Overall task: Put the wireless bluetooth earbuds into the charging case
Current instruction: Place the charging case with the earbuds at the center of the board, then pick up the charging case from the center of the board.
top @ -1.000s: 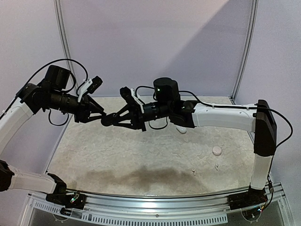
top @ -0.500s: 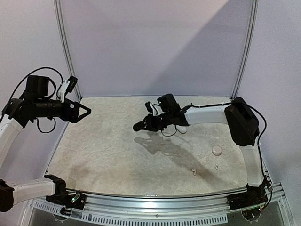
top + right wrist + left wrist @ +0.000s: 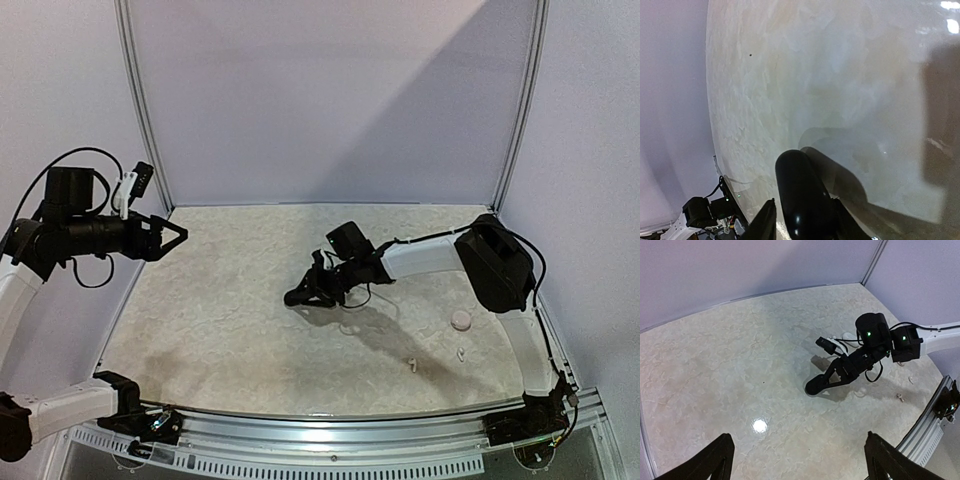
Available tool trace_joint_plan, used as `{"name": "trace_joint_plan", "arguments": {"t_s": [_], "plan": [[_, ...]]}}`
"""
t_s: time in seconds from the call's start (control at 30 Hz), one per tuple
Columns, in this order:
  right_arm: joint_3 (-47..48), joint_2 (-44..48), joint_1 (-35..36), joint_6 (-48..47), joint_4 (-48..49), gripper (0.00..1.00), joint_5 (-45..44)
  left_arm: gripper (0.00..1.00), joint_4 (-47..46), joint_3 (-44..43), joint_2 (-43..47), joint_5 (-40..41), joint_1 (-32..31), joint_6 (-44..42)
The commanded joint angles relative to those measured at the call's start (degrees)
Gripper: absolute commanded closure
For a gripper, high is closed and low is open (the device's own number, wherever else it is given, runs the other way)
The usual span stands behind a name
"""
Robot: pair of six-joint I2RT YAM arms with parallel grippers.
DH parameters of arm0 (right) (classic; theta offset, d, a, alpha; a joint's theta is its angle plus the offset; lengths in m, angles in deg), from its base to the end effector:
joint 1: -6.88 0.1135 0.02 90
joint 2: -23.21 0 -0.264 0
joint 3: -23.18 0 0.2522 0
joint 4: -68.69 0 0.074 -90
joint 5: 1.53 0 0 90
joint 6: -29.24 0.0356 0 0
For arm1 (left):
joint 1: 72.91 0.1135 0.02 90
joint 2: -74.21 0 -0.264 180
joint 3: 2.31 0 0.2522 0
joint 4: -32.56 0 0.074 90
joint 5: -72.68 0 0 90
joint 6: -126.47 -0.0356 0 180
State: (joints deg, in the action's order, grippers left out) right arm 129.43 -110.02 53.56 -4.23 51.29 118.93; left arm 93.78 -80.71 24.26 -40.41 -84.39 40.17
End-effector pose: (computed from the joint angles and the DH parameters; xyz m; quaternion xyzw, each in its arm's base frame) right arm 0.3302 0.3764 0.1182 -0.0251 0.8949 0.4436 0.0425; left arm 0.1556 -0.0459 0.3780 0.1540 0.8516 -0.2361 0.4419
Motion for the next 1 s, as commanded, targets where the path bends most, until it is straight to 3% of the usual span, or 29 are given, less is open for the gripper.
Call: {"name": "trace_joint_plan", "arguments": {"t_s": [0.0,0.13,0.3,0.5,0.6,0.77,0.87,0.97], "plan": [[-1.43,-0.62,-1.08,0.25,-5.09,0.57,-1.78,0.08,-1.00,1.16,0.69,-0.29,0.97,0.53],[-0.95,0.84,-1.50,-1.84,-7.91,0.50,-3.56,0.08,-1.31,1.36,1.01,-0.45,1.08,0.34],[1.65,2.25,-1.58,-6.00,-15.11,0.33,-6.87,0.08,-1.78,1.70,1.44,-0.67,1.07,0.13],[8.16,5.82,-1.50,-15.70,-29.61,0.02,-14.83,0.07,-2.19,2.41,2.03,-0.77,1.03,-0.20],[13.24,8.13,-1.65,-24.34,-38.59,0.01,-19.53,0.07,-2.29,2.66,2.23,-0.75,1.09,-0.67],[17.59,12.76,-5.87,-34.39,-60.43,0.01,-37.05,0.07,-2.48,3.65,3.03,-0.37,1.03,-1.03],[10.40,16.09,-10.37,-34.25,-68.16,0.01,-44.70,0.07,-2.96,4.44,3.36,-0.70,1.05,-0.98],[-0.39,22.33,-14.09,-33.49,-69.54,0.01,-49.33,0.07,-3.48,4.70,3.47,-1.03,1.03,-0.97]]}}
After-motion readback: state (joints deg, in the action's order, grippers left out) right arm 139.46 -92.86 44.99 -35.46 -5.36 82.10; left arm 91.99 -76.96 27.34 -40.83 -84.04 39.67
